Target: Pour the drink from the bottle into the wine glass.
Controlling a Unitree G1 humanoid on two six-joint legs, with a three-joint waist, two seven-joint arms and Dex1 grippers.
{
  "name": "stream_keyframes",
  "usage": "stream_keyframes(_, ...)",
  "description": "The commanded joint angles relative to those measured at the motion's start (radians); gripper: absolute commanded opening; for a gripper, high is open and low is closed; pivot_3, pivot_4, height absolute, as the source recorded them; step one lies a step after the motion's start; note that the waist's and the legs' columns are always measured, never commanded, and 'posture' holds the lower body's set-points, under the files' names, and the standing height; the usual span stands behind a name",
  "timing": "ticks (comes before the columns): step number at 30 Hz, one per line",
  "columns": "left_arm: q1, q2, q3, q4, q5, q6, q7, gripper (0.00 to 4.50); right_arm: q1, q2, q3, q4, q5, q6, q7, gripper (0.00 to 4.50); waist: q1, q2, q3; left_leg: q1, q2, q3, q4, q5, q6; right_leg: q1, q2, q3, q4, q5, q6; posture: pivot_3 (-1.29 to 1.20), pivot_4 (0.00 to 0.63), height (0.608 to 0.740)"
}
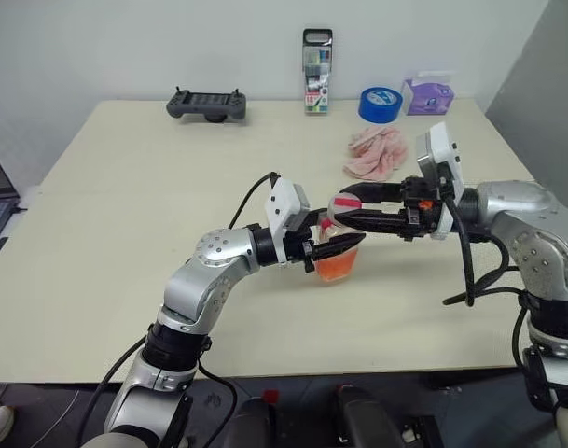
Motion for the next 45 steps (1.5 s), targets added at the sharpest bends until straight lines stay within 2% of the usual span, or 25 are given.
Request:
stream_keyframes(1, -0.013, 0.003, 0.080, 0.021, 0.011, -0.014, 0.064, 2.06, -0.016, 0.032, 0.011, -0.036, 0.046, -0.010, 0.019, 2.59, 0.003, 0.000, 0.000, -0.001, 0.001, -0.001, 0.000, 0.000, 0.000, 0.000, 0.003, 0.000, 0.000, 0.000, 0.000, 0.00, 0.150, 0.740)
stream_keyframes(2, -0.014, 0.000, 0.079, 0.022, 0.011, -0.014, 0.066, 2.06, -0.020, 0.043, 0.003, -0.031, 0.049, -0.005, -0.002, 2.81, 0.003, 0.000, 0.000, -0.001, 0.001, -0.002, 0.000, 0.000, 0.000, 0.000, 0.003, 0.000, 0.000, 0.000, 0.000, 0.00, 0.150, 0.740)
stream_keyframes(5, -0.015, -0.009, 0.071, 0.032, 0.014, -0.026, 0.068, 2.05, -0.008, 0.072, -0.010, -0.091, 0.030, 0.012, -0.100, 3.92, 0.004, 0.000, 0.000, -0.002, 0.002, -0.004, 0.000, 0.000, 0.000, -0.001, 0.003, 0.001, 0.000, 0.000, 0.000, 0.00, 0.150, 0.740)
stream_keyframes(7, -0.016, -0.012, 0.069, 0.038, 0.014, -0.033, 0.068, 2.05, 0.001, 0.107, -0.036, -0.141, 0.038, 0.048, -0.200, 4.50, 0.007, 0.000, 0.000, -0.003, 0.003, -0.005, 0.001, 0.000, 0.000, -0.002, 0.001, 0.000, 0.000, 0.000, 0.000, 0.00, 0.150, 0.740)
stream_keyframes(8, -0.018, -0.013, 0.070, 0.046, 0.017, -0.040, 0.066, 2.05, 0.009, 0.138, -0.049, -0.178, 0.031, 0.064, -0.275, 4.50, 0.009, 0.000, 0.000, -0.004, 0.003, -0.005, 0.001, 0.000, -0.001, -0.002, -0.001, 0.001, 0.000, 0.000, 0.000, 0.00, 0.150, 0.740)
stream_keyframes(10, -0.027, -0.016, 0.070, 0.070, 0.025, -0.060, 0.060, 2.05, 0.035, 0.248, -0.069, -0.247, -0.052, 0.142, -0.536, 4.50, 0.014, 0.000, 0.000, -0.004, 0.001, -0.004, 0.001, 0.000, -0.001, -0.002, -0.003, 0.000, 0.000, 0.000, 0.000, 0.00, 0.150, 0.740)
stream_keyframes(11, -0.032, -0.018, 0.071, 0.082, 0.028, -0.067, 0.057, 2.05, 0.061, 0.298, -0.080, -0.285, -0.056, 0.167, -0.622, 4.50, 0.016, 0.000, 0.000, -0.004, 0.001, -0.004, 0.002, 0.000, -0.001, -0.002, -0.005, 0.001, 0.000, 0.000, 0.000, 0.00, 0.150, 0.740)
stream_keyframes(14, -0.040, -0.024, 0.069, 0.104, 0.033, -0.082, 0.050, 2.05, 0.118, 0.378, -0.088, -0.367, -0.051, 0.239, -0.746, 4.50, 0.027, 0.000, 0.000, -0.005, 0.001, -0.006, 0.002, 0.001, -0.002, -0.002, -0.008, 0.000, 0.000, 0.000, 0.000, 0.00, 0.150, 0.740)
stream_keyframes(20, -0.060, -0.028, 0.088, 0.146, 0.030, -0.098, 0.042, 2.05, 0.156, 0.463, -0.069, -0.462, -0.109, 0.359, -0.957, 4.50, 0.026, 0.000, 0.000, -0.007, -0.002, -0.005, 0.002, 0.002, -0.003, -0.003, -0.010, -0.001, 0.000, 0.000, 0.000, 0.00, 0.150, 0.740)
stream_keyframes(24, -0.067, -0.025, 0.089, 0.174, 0.040, -0.120, 0.026, 2.05, 0.131, 0.477, -0.014, -0.480, -0.180, 0.373, -1.040, 4.50, 0.023, 0.000, 0.000, -0.006, -0.001, -0.006, 0.002, 0.002, -0.003, -0.003, -0.008, -0.001, 0.000, 0.000, 0.000, 0.00, 0.150, 0.740)
stream_keyframes(31, -0.086, -0.024, 0.095, 0.218, 0.052, -0.150, 0.011, 2.02, 0.121, 0.566, 0.027, -0.464, -0.234, 0.381, -1.121, 4.50, 0.021, 0.000, 0.000, -0.006, -0.001, -0.005, 0.001, 0.002, -0.002, -0.003, -0.007, -0.001, 0.000, 0.000, 0.000, 0.00, 0.150, 0.740)
stream_keyframes(43, -0.068, -0.021, 0.097, 0.205, 0.066, -0.156, 0.017, 2.01, 0.103, 0.632, 0.052, -0.391, -0.283, 0.369, -1.117, 4.50, 0.021, 0.000, 0.000, -0.006, -0.001, -0.006, 0.001, 0.002, -0.002, -0.003, -0.007, -0.001, 0.000, 0.000, 0.000, 0.00, 0.150, 0.740)
stream_keyframes(45, -0.062, -0.021, 0.096, 0.202, 0.068, -0.158, 0.020, 2.01, 0.106, 0.621, 0.053, -0.378, -0.288, 0.357, -1.100, 4.12, 0.021, 0.000, 0.000, -0.006, -0.001, -0.005, 0.001, 0.002, -0.002, -0.003, -0.007, -0.002, 0.000, 0.000, 0.000, 0.00, 0.150, 0.740)
